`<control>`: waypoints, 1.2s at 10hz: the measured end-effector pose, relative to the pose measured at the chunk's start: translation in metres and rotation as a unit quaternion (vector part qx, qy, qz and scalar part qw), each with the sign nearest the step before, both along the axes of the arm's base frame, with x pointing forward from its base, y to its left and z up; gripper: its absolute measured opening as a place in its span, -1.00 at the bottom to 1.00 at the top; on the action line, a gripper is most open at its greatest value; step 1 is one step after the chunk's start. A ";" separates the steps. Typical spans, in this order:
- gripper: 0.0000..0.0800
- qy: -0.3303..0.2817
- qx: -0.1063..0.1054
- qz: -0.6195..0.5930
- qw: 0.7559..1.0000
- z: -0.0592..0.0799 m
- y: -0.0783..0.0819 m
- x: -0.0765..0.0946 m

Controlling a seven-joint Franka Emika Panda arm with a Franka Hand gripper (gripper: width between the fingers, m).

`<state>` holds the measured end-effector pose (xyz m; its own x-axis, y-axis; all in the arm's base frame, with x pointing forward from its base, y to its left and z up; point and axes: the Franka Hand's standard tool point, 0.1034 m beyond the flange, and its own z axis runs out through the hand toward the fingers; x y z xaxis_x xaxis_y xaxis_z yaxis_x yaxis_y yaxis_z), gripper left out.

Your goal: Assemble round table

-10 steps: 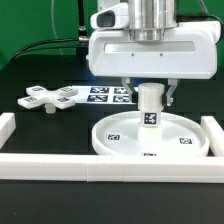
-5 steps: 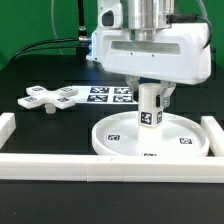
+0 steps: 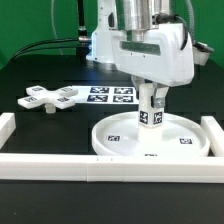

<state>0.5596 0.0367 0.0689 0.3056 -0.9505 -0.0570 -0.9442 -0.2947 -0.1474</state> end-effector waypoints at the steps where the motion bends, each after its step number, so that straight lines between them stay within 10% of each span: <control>1: 0.02 0.007 0.015 -0.075 0.997 0.000 0.001 0.000; 4: 0.02 0.025 0.071 -0.257 0.964 -0.003 -0.002 0.000; 9: 0.02 0.046 0.106 -0.410 0.905 -0.004 -0.001 0.001; 10: 0.44 0.043 0.105 -0.396 0.911 -0.004 -0.001 0.001; 12: 0.57 0.054 0.099 -0.343 0.932 -0.001 0.004 0.001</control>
Offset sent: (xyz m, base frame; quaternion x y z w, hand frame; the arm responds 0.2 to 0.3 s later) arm 0.0049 -0.0061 -0.0142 0.0090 -0.0708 0.3482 0.9347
